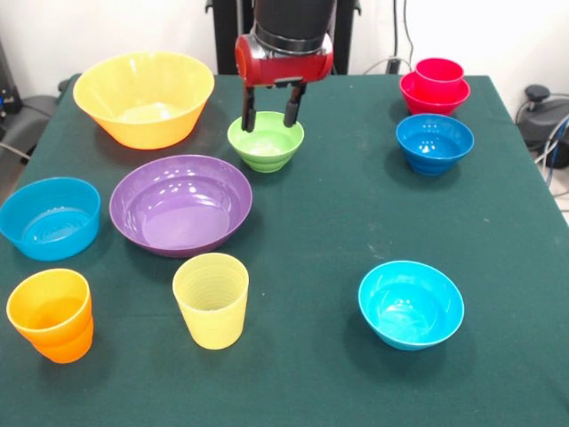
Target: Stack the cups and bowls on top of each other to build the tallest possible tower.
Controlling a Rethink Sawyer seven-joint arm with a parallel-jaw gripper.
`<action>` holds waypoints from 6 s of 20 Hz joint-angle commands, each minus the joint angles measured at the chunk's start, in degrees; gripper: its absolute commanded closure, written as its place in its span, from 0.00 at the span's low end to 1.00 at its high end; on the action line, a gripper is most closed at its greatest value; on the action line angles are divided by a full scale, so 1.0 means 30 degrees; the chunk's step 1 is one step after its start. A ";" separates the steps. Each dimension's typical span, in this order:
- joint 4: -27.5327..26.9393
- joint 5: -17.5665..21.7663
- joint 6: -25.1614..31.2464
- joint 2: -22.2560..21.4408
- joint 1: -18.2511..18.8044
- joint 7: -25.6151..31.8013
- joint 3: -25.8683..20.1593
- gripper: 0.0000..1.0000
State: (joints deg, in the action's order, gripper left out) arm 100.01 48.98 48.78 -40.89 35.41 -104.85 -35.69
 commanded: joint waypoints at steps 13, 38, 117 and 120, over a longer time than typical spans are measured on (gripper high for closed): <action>0.3829 0.1957 -0.4029 -0.1093 -0.1405 -0.0741 0.2012 0.00; 0.4152 0.1373 -0.6471 0.0436 -0.1924 -0.0534 0.3100 0.00; 0.2207 0.0100 -0.5732 0.2723 -0.0974 0.2185 0.1192 0.00; 0.1989 0.0077 -0.5415 0.2668 -0.0864 0.2570 0.1140 0.00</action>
State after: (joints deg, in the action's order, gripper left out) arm 111.39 48.95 28.90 -31.87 33.10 -104.85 -29.11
